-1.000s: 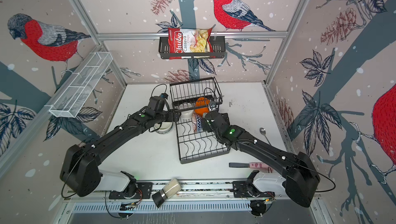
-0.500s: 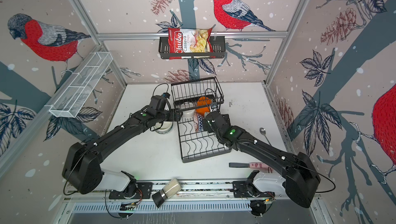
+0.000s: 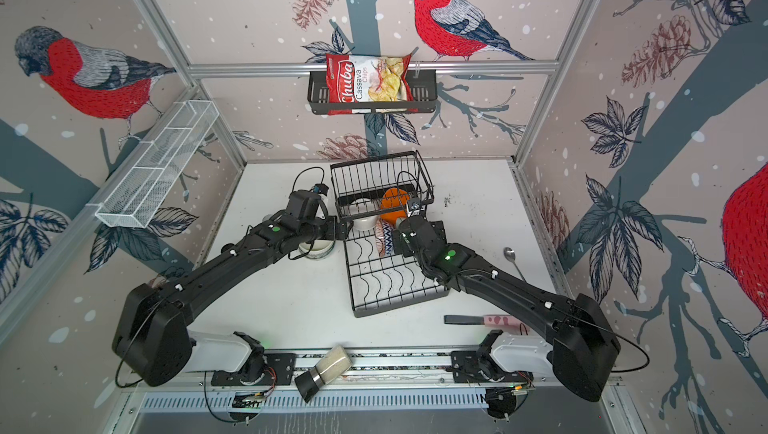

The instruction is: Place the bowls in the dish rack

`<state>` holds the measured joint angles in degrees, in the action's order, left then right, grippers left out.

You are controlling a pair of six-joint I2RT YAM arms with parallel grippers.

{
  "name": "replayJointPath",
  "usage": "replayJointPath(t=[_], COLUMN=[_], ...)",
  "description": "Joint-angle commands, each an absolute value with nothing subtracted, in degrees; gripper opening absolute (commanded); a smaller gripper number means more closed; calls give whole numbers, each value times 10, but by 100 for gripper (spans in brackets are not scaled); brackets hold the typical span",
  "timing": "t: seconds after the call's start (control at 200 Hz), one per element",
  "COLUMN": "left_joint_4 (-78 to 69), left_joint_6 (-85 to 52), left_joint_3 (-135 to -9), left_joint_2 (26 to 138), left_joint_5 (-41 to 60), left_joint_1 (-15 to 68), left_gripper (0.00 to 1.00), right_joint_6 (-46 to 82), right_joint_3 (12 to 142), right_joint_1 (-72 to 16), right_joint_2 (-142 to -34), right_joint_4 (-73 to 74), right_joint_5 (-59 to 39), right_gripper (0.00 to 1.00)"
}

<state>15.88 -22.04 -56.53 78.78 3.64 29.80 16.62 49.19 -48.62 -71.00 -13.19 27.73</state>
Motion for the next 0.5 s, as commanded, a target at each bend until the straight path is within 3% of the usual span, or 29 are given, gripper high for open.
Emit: replayJointPath(t=[0.0,0.495], left_joint_4=[155,181], left_joint_6=[-209,-209], left_joint_3=[-561,-523], left_joint_2=[788,750], left_joint_5=[34,17], left_joint_1=[300,305], left_gripper=[96,95], right_joint_6=[169,169], right_joint_3=[500,513], right_joint_1=[-486,-486], right_joint_2=[-713,-715], right_joint_4=[-110,-110], right_joint_5=[275,272], right_gripper=[99,99])
